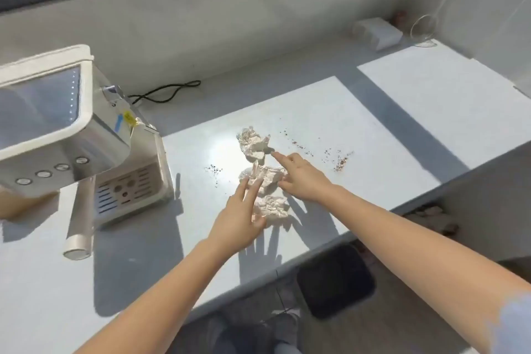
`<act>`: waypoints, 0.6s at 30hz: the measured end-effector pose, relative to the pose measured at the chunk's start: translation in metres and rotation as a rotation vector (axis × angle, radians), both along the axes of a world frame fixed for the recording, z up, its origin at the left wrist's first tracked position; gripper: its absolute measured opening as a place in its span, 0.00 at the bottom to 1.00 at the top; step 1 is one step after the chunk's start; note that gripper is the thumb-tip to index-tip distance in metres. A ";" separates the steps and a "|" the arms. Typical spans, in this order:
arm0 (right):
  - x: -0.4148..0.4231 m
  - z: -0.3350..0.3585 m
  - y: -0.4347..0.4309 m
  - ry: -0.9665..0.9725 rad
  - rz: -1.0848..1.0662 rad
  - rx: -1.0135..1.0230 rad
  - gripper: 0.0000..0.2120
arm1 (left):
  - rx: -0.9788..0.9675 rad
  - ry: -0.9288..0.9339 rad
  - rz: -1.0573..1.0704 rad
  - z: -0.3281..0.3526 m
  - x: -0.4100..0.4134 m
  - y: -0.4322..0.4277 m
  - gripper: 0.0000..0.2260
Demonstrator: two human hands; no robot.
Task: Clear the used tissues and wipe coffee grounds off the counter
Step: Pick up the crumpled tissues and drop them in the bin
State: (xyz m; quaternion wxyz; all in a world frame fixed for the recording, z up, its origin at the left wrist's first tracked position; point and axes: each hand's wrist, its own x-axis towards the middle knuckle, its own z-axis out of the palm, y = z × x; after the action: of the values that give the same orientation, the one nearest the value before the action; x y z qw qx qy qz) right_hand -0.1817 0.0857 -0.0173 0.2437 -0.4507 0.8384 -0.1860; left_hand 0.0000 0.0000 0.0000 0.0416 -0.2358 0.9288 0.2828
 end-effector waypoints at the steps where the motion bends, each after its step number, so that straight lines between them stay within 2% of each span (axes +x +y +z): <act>1: 0.003 -0.003 -0.002 0.009 -0.031 -0.004 0.31 | 0.007 -0.069 -0.023 -0.007 -0.001 0.006 0.34; 4: 0.008 -0.016 -0.002 -0.004 -0.225 -0.080 0.27 | -0.038 -0.338 -0.174 -0.031 0.008 0.024 0.34; 6: 0.008 -0.027 -0.002 -0.006 -0.269 -0.068 0.27 | -0.084 -0.401 -0.234 -0.045 0.021 0.025 0.32; 9: 0.012 -0.039 0.006 -0.006 -0.288 -0.023 0.28 | -0.169 -0.232 -0.194 -0.057 0.039 0.018 0.25; 11: 0.023 -0.049 0.016 -0.013 -0.349 -0.008 0.26 | -0.143 -0.035 -0.087 -0.061 0.042 0.016 0.16; 13: 0.032 -0.058 0.027 -0.012 -0.427 -0.027 0.20 | -0.073 0.071 0.033 -0.062 0.038 0.013 0.11; 16: 0.044 -0.064 0.038 -0.032 -0.515 -0.051 0.15 | 0.032 0.097 0.150 -0.066 0.030 0.009 0.12; 18: 0.051 -0.067 0.044 -0.039 -0.541 -0.068 0.15 | 0.023 0.099 0.172 -0.069 0.027 0.007 0.15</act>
State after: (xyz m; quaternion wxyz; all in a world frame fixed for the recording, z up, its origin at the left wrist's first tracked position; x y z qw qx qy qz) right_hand -0.1306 0.1301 -0.0840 0.1860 -0.2148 0.9166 -0.2812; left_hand 0.0265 0.0069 -0.0693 -0.0262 -0.2998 0.9028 0.3072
